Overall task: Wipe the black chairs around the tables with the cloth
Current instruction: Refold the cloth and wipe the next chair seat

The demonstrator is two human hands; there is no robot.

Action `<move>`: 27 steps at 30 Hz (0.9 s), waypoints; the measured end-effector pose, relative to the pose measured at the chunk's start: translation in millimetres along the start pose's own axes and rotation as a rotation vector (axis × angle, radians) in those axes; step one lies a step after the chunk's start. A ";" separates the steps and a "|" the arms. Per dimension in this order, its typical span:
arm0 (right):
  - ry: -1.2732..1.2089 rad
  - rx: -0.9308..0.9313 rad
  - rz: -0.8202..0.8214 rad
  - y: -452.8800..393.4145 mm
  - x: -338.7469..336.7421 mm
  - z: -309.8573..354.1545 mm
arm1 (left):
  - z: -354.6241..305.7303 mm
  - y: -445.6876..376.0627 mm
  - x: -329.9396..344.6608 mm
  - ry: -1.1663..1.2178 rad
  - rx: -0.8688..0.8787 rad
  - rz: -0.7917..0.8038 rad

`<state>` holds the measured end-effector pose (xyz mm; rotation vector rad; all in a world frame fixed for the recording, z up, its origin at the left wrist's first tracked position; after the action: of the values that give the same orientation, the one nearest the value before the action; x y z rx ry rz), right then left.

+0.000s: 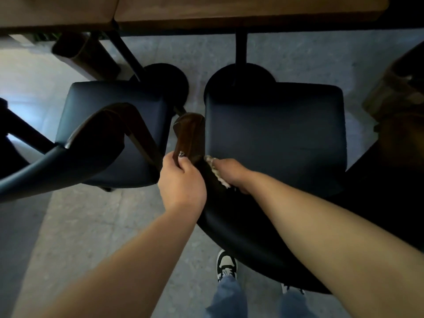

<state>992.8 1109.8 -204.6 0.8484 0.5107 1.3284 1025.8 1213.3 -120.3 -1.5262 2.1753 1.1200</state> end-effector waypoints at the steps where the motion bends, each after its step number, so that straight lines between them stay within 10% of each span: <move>1: 0.053 0.001 -0.022 -2.7 -0.2 -0.5 | 0.1 0.5 0.1 -0.012 0.001 -0.004; 27: 0.269 -0.543 -0.059 147.0 9.4 -13.2 | -12.5 4.8 -3.4 -0.223 -0.039 -0.018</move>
<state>892.5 1124.7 -97.0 0.2080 0.3503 1.4398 1025.6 1207.4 -107.8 -1.3611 1.9986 1.2672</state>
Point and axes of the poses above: each hand's wrist, its own y-axis away from the middle knuckle, its own x-axis out of the palm, z = x × y, the point moved 1 cm from there along -y, towards the middle knuckle, and after that the axes turned 12 degrees about z, right-handed, at the moved point
